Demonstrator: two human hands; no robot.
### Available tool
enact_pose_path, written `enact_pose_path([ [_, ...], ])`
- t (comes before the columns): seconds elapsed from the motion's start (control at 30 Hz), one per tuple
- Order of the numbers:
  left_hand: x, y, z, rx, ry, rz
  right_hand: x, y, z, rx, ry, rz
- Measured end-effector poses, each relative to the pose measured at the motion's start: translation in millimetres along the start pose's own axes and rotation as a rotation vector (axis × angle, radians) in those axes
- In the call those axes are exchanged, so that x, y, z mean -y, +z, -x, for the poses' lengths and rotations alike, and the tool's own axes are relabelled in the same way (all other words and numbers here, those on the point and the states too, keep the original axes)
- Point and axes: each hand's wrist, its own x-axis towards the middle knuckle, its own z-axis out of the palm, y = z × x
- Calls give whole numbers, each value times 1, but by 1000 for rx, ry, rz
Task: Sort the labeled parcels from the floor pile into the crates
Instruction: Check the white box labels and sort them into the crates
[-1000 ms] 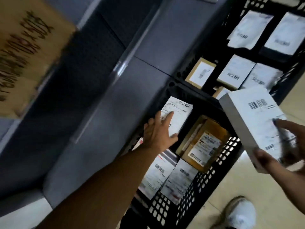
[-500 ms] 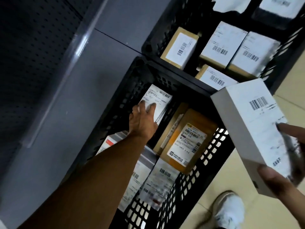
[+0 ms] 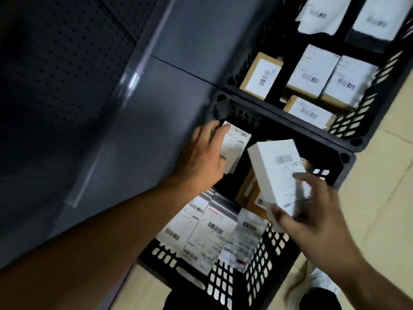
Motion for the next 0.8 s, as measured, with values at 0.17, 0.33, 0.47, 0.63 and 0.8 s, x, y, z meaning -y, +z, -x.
enact_pose_path([
  [0.17, 33, -61, 18, -108, -154, 8, 20, 79, -28, -38, 41, 3],
  [0.33, 59, -69, 41, -163, -106, -12, 30, 155, -86, -138, 206, -1],
  [0.47, 76, -52, 59, -155, -137, 14, 15, 191, -133, -170, 373, -15],
  [0.63, 98, -45, 78, -123, -263, 31, -7, 195, -154, -73, 320, 34],
  [0.8, 88, -49, 92, -80, -249, 3, -15, 166, -133, -16, 209, -4],
])
